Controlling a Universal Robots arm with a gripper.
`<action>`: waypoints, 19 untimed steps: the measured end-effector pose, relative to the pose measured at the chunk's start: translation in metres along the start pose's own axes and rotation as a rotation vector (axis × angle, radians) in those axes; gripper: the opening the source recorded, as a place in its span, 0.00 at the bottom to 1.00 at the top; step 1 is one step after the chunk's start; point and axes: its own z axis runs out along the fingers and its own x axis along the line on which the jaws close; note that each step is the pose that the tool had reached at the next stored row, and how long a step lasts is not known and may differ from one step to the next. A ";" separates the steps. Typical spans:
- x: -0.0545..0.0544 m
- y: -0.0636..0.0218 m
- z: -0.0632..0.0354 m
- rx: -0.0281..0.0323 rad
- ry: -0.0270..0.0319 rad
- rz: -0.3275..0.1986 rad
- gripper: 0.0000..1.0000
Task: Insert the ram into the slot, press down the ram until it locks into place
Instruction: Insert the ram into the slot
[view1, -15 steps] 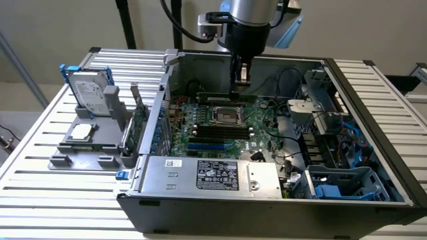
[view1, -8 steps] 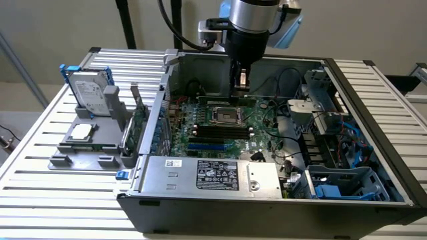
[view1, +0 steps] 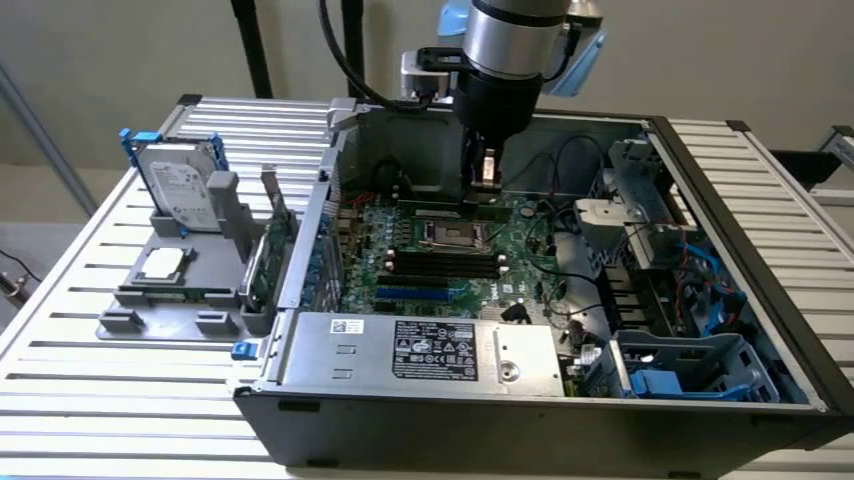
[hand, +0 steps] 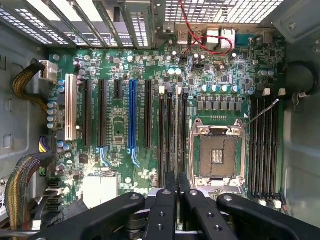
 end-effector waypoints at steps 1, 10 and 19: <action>0.000 -0.0001 0.0013 -0.0005 0.0002 0.000 0.13; 0.004 -0.0014 0.0175 -0.0005 0.0008 0.000 0.13; 0.005 -0.0024 0.0339 -0.0003 0.0027 0.000 0.13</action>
